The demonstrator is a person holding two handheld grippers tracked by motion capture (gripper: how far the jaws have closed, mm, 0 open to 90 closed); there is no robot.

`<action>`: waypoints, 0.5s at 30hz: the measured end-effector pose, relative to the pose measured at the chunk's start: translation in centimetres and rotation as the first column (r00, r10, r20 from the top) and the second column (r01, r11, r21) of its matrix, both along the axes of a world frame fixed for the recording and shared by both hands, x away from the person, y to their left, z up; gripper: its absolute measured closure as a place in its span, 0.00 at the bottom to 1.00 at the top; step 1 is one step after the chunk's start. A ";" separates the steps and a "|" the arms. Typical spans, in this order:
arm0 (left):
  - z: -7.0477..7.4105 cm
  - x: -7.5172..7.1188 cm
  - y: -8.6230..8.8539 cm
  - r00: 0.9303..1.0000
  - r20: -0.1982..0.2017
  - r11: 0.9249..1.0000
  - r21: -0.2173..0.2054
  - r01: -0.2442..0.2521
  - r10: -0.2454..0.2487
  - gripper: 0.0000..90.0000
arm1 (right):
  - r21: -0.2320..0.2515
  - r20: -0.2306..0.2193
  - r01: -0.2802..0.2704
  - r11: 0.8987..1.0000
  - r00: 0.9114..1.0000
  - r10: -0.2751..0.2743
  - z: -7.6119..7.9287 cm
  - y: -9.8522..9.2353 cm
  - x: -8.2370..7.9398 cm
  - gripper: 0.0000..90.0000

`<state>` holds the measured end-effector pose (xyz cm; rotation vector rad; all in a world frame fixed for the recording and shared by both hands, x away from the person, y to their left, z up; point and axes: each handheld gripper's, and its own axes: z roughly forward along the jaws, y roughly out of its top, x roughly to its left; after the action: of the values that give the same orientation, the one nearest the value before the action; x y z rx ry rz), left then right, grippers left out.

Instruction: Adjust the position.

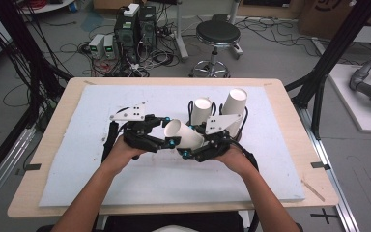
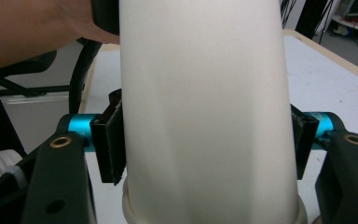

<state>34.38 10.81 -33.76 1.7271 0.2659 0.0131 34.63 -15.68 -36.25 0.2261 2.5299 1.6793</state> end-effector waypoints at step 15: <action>-0.6 0.0 -0.2 0.999 0.021 0.998 0.053 -0.035 0.034 0.30 | -0.094 -0.003 0.002 0.996 1.000 -0.003 -0.4 0.2 0.1 0.36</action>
<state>34.34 10.63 -34.32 1.7740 0.2828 0.0634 34.72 -15.43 -36.63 0.2241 2.6016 1.5544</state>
